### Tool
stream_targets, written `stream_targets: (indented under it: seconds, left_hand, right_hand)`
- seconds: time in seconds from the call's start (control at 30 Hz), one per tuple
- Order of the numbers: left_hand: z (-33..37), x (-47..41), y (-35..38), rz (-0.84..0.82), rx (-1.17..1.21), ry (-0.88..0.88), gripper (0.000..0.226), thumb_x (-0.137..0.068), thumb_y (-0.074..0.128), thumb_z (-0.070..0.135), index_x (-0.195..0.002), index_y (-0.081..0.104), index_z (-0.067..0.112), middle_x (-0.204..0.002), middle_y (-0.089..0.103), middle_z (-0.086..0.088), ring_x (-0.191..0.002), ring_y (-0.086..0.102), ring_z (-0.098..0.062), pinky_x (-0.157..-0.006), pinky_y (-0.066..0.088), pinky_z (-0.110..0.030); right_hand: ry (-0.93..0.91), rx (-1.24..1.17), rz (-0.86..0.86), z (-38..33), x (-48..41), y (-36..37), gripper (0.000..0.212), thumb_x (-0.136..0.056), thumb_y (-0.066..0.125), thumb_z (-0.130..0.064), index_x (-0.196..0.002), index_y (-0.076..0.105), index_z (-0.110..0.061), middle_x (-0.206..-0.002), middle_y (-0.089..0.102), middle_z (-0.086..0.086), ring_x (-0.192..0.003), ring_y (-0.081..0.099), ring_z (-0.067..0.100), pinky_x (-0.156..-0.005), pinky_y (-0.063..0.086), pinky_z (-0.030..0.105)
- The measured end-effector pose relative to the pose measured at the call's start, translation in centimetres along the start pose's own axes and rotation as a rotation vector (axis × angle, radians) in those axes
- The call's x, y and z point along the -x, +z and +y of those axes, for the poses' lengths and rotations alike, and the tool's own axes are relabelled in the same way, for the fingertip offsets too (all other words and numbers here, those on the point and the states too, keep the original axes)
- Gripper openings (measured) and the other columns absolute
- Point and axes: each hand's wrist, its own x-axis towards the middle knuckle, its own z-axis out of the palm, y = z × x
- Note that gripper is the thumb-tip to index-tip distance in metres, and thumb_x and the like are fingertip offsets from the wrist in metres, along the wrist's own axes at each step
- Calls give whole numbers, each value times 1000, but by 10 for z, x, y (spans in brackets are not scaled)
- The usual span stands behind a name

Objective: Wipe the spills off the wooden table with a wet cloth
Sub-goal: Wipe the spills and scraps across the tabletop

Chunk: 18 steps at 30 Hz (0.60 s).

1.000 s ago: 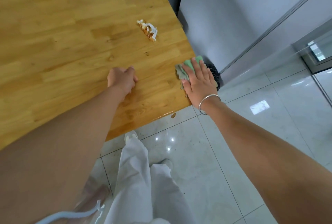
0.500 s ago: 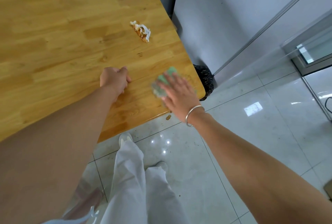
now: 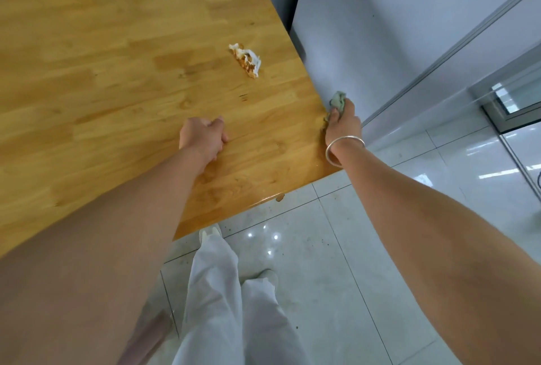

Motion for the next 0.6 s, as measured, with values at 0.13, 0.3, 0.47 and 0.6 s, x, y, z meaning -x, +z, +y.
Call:
stream_targets:
  seconds: [0.13, 0.3, 0.47, 0.6]
  left_hand:
    - [3, 0, 1, -7, 1, -7, 47, -97, 47, 33, -57, 59, 13, -49, 52, -3, -31, 40, -14, -45, 36, -21]
    - [7, -1, -2, -22, 13, -32, 47, -97, 47, 33, -57, 60, 12, -50, 52, -3, -38, 41, -19, -44, 36, -21]
    - [6, -2, -3, -45, 28, -43, 47, -98, 47, 33, -57, 59, 11, -50, 51, -4, -40, 42, -20, -45, 36, -21]
    - [3, -2, -5, -57, 28, -50, 46, -97, 47, 33, -59, 60, 11, -50, 51, -3, -40, 42, -18, -46, 36, -21]
  right_hand:
    - [-225, -98, 218, -2, 16, -6, 46, -102, 32, -26, -148, 28, -21, -131, 47, 13, -108, 55, 28, -90, 44, 32]
    - [-973, 501, -108, 7, 57, 25, 48, -98, 40, -31, -145, 33, -29, -150, 36, 14, -138, 33, 34, -112, 27, 45]
    - [-698, 613, -171, 2, 39, 30, 51, -101, 23, -43, -149, 7, -43, -161, -8, 3, -148, -13, 23, -120, -5, 42]
    - [-460, 532, -98, -7, 20, 27, 50, -102, 20, -42, -151, 9, -38, -161, -4, 10, -148, -5, 29, -120, 0, 41]
